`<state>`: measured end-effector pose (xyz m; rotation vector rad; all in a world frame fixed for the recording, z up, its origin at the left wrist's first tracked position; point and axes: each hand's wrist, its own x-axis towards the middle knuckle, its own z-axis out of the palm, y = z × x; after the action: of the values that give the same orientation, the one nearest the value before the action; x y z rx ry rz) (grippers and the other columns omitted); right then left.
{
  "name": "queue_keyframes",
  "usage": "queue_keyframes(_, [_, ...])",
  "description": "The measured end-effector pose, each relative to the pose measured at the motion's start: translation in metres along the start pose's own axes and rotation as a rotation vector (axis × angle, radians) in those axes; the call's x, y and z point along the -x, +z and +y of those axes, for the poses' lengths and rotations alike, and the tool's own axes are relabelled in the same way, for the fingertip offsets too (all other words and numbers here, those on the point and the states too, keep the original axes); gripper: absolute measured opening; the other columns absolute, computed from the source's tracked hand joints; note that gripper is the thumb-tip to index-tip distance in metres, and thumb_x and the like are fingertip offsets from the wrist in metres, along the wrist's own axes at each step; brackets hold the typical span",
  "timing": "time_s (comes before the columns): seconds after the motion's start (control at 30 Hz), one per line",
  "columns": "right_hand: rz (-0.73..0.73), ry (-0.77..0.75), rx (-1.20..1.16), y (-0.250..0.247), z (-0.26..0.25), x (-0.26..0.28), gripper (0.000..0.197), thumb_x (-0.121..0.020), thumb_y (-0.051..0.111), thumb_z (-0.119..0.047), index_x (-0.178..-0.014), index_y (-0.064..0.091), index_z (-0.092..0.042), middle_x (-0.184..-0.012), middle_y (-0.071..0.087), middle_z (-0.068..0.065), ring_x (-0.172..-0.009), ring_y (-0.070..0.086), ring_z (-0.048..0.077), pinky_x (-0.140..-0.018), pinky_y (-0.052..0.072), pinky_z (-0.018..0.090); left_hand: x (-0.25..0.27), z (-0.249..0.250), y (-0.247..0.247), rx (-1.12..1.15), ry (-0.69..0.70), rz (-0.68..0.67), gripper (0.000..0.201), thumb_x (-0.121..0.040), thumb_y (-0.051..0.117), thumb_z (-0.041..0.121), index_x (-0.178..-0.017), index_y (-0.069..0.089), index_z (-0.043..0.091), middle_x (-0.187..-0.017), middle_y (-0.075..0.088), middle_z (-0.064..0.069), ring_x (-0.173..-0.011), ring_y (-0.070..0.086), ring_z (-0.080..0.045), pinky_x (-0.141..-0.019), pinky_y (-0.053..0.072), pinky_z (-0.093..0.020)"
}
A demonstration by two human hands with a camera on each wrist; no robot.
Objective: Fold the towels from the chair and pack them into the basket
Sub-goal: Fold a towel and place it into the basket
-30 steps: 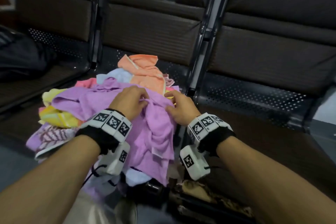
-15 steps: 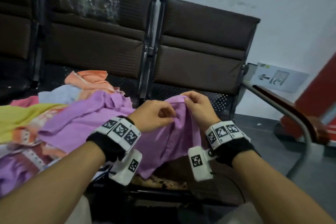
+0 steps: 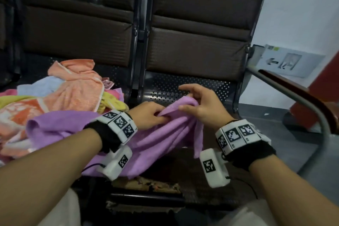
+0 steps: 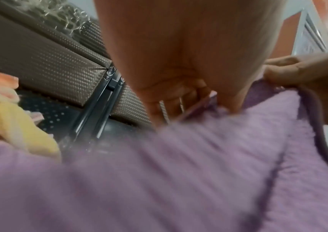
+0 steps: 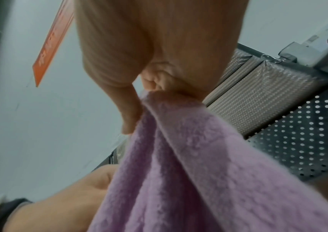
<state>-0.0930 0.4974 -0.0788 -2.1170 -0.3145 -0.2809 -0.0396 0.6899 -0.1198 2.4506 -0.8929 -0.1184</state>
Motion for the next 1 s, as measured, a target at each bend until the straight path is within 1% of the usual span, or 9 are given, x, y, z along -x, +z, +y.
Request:
queue_keyframes(0.07, [0.083,-0.014,0.091,-0.006,0.005,-0.002,0.03,-0.078,0.074,-0.009,-0.102,0.066,-0.026,-0.091,0.068,-0.008,-0.089,0.065,0.009,-0.087,0.05,0.025,0.0,-0.008,-0.003,-0.069,-0.018,0.009,0.024,-0.088,0.059,0.03,-0.07,0.058,0.013,-0.067,0.057,0.001,-0.066,0.051,-0.012,-0.059,0.031,-0.021])
queue_keyframes(0.17, [0.307,-0.036,0.072,-0.017,0.016,-0.004,0.021,-0.082,0.07,-0.006,-0.09,0.069,-0.026,-0.086,0.069,-0.009,-0.083,0.064,0.003,-0.083,0.047,0.016,0.001,-0.022,-0.01,-0.082,-0.052,0.034,0.02,-0.09,0.059,0.027,-0.077,0.061,0.012,-0.07,0.057,-0.004,-0.067,0.049,-0.015,-0.061,0.03,-0.023])
queue_keyframes(0.27, [0.517,-0.006,-0.017,-0.025,0.026,-0.007,0.02,-0.084,0.069,-0.007,-0.097,0.069,-0.022,-0.091,0.069,-0.004,-0.084,0.062,0.003,-0.082,0.046,0.009,0.001,-0.028,-0.013,-0.026,-0.08,0.04,0.02,-0.09,0.06,0.027,-0.082,0.065,0.009,-0.066,0.06,-0.005,-0.057,0.05,-0.01,-0.061,0.036,-0.023])
queue_keyframes(0.37, [0.561,0.048,-0.012,-0.023,0.035,-0.009,0.015,-0.087,0.066,-0.011,-0.101,0.071,-0.013,-0.095,0.07,0.0,-0.09,0.063,0.009,-0.086,0.047,0.018,0.0,-0.019,-0.015,0.04,-0.051,0.11,0.026,-0.092,0.057,0.026,-0.08,0.064,0.004,-0.057,0.051,0.004,-0.051,0.044,-0.001,-0.058,0.037,-0.025])
queue_keyframes(0.53, [0.351,0.097,0.14,-0.011,0.042,-0.015,0.017,-0.093,0.059,-0.016,-0.1,0.072,-0.009,-0.093,0.069,0.0,-0.091,0.063,0.016,-0.085,0.047,0.025,-0.006,0.015,-0.017,0.26,0.059,0.241,0.028,-0.092,0.056,0.025,-0.071,0.062,0.008,-0.059,0.049,0.004,-0.057,0.042,-0.006,-0.06,0.036,-0.026])
queue_keyframes(0.63, [0.132,0.158,0.249,-0.003,0.045,-0.016,0.019,-0.091,0.061,-0.02,-0.105,0.07,-0.012,-0.102,0.071,0.005,-0.099,0.064,0.02,-0.093,0.048,0.034,-0.009,0.021,-0.013,0.213,0.029,0.302,0.038,-0.092,0.055,0.032,-0.057,0.052,0.018,-0.052,0.043,0.008,-0.053,0.039,-0.006,-0.055,0.032,-0.024])
queue_keyframes(0.73, [-0.134,0.292,0.46,0.002,0.055,-0.008,0.039,-0.083,0.071,-0.029,-0.118,0.061,-0.016,-0.113,0.067,0.002,-0.103,0.062,0.018,-0.091,0.047,0.027,-0.011,0.016,-0.009,0.138,-0.051,0.355,0.041,-0.093,0.053,0.034,-0.055,0.046,0.018,-0.051,0.042,0.006,-0.052,0.04,-0.005,-0.053,0.026,-0.026])
queue_keyframes(0.83, [-0.277,0.445,0.618,0.002,0.073,-0.001,0.06,-0.078,0.076,-0.036,-0.127,0.05,-0.014,-0.119,0.061,0.004,-0.107,0.058,0.02,-0.086,0.042,0.025,-0.011,0.008,-0.007,0.106,-0.104,0.378,0.037,-0.094,0.05,0.033,-0.063,0.056,0.014,-0.058,0.052,0.002,-0.061,0.049,-0.013,-0.058,0.032,-0.028])
queue_keyframes(1.0, [-0.351,0.64,0.592,0.007,0.087,0.008,0.062,-0.066,0.078,-0.056,-0.103,0.043,-0.021,-0.098,0.059,0.001,-0.08,0.056,0.017,-0.067,0.042,0.03,-0.011,0.001,-0.008,0.087,-0.155,0.344,0.036,-0.095,0.049,0.033,-0.071,0.06,0.009,-0.069,0.057,-0.005,-0.072,0.052,-0.02,-0.066,0.032,-0.026])
